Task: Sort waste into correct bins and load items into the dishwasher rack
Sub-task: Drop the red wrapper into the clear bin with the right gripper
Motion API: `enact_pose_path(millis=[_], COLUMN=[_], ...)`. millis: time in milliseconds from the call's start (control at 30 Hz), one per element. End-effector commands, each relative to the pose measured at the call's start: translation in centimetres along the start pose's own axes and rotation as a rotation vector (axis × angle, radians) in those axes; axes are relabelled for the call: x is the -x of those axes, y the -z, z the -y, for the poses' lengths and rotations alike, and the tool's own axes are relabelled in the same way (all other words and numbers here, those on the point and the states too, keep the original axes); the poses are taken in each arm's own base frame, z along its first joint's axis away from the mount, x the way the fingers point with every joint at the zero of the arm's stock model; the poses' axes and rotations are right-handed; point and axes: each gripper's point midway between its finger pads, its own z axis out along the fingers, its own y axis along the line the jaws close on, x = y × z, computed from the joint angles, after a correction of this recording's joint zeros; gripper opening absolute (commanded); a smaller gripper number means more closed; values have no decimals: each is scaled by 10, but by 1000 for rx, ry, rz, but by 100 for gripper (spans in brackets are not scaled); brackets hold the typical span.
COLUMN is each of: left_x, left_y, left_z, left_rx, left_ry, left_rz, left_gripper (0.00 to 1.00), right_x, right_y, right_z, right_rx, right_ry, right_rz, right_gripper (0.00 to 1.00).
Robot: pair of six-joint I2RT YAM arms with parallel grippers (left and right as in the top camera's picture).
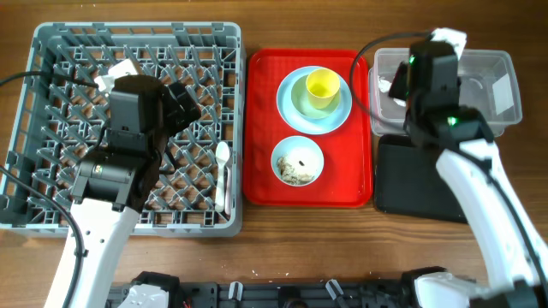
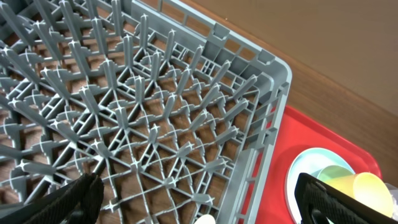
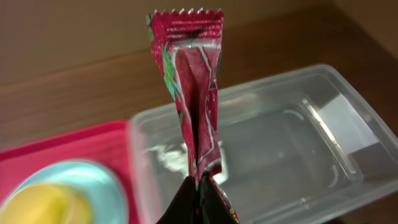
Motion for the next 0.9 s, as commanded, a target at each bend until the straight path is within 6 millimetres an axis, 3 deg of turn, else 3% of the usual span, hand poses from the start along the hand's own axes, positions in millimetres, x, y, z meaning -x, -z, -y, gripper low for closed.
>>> enact_pose_path(millis=[0, 33, 67, 100, 167, 233, 300, 367, 400, 467, 500, 533, 567, 600, 667, 800, 867], left_x=[5, 5, 5, 5, 5, 5, 5, 5, 5, 5, 5, 5, 5, 5, 5, 5, 5], left_y=[1, 1, 1, 1, 1, 1, 1, 1, 1, 1, 1, 1, 1, 1, 1, 1, 1], left_z=[-2, -2, -2, -2, -2, -2, -2, -2, -2, -2, -2, -2, -2, -2, -2, -2, -2], left_rx=[7, 7, 7, 7, 7, 7, 7, 7, 7, 7, 7, 7, 7, 7, 7, 7, 7], left_ry=[3, 2, 3, 3, 2, 2, 2, 2, 2, 3, 2, 2, 2, 3, 3, 3, 3], left_rz=[15, 15, 15, 15, 15, 15, 15, 15, 15, 15, 15, 15, 15, 15, 15, 15, 15], left_gripper=[100, 100, 100, 100, 100, 100, 100, 100, 100, 100, 100, 100, 100, 100, 100, 100, 100], right_x=[-18, -24, -33, -30, -14, 2, 14, 1, -16, -63, -85, -103, -116, -131, -162, -233, -253], right_y=[-64, -82, -96, -95, -81, -53, -6, 40, 60, 85, 91, 92, 90, 84, 66, 17, 7], right_z=[34, 42, 53, 58, 60, 45, 33, 37, 46, 63, 68, 64, 58, 50, 45, 60, 60], right_rx=[-136, -160, -184, -191, -178, -50, 91, 153, 134, 68, 40, 55, 85, 106, 95, -55, -54], right_ry=[-8, 3, 72, 75, 54, 30, -24, -94, -138, -208, -227, -226, -244, -296, -374, -518, -512], right_rz=[-67, -83, -116, -113, -66, -34, -15, -71, -131, -312, -398, -464, -507, -550, -600, -601, -610], right_gripper=[59, 71, 89, 100, 100, 100, 100, 98, 96, 82, 66, 45, 17, 4, 4, 4, 4])
